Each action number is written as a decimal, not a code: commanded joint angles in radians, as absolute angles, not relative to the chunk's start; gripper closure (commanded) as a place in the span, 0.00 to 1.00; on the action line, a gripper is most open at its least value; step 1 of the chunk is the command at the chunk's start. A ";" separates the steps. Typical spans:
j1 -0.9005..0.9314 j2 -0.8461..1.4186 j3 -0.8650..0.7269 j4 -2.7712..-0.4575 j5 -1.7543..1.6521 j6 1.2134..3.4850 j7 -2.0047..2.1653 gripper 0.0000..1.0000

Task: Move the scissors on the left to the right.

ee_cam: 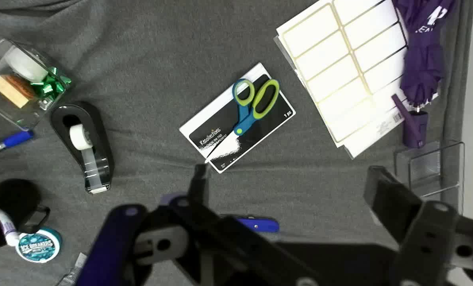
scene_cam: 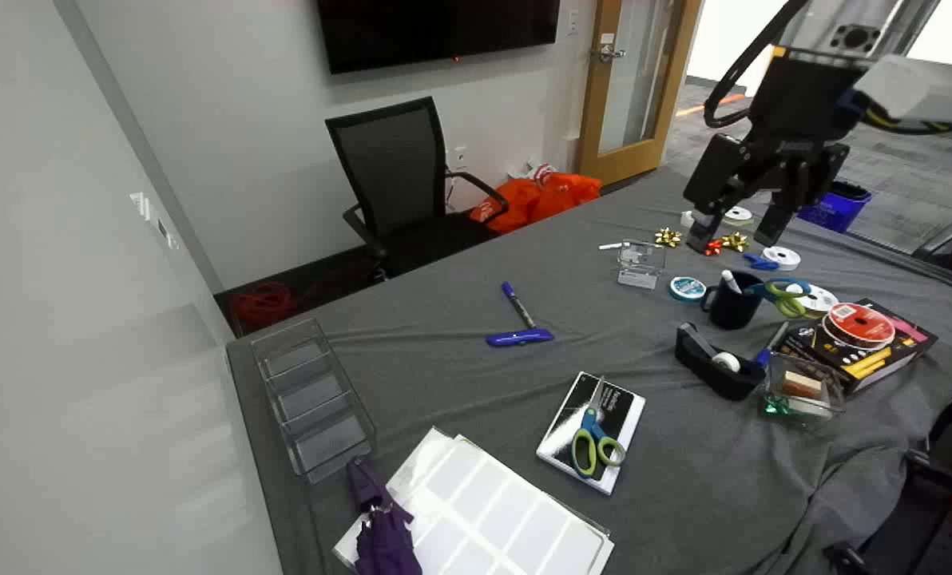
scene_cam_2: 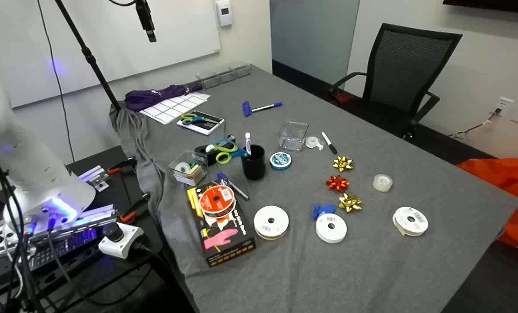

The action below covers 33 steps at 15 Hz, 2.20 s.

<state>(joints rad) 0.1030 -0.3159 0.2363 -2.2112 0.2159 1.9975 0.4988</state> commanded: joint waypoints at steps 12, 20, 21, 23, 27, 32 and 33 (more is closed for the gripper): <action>0.116 -0.142 0.327 -2.261 0.214 2.301 0.924 0.00; 0.182 0.184 0.239 -2.149 -0.133 2.340 1.522 0.00; 0.195 0.214 0.221 -2.126 -0.150 2.316 1.548 0.00; 0.208 0.279 0.202 -2.069 -0.115 2.241 1.506 0.00; 0.224 0.357 0.184 -2.006 -0.080 2.239 1.371 0.00; 0.244 0.350 0.163 -2.025 -0.071 2.268 1.387 0.00; 0.245 0.350 0.163 -2.023 -0.071 2.267 1.387 0.00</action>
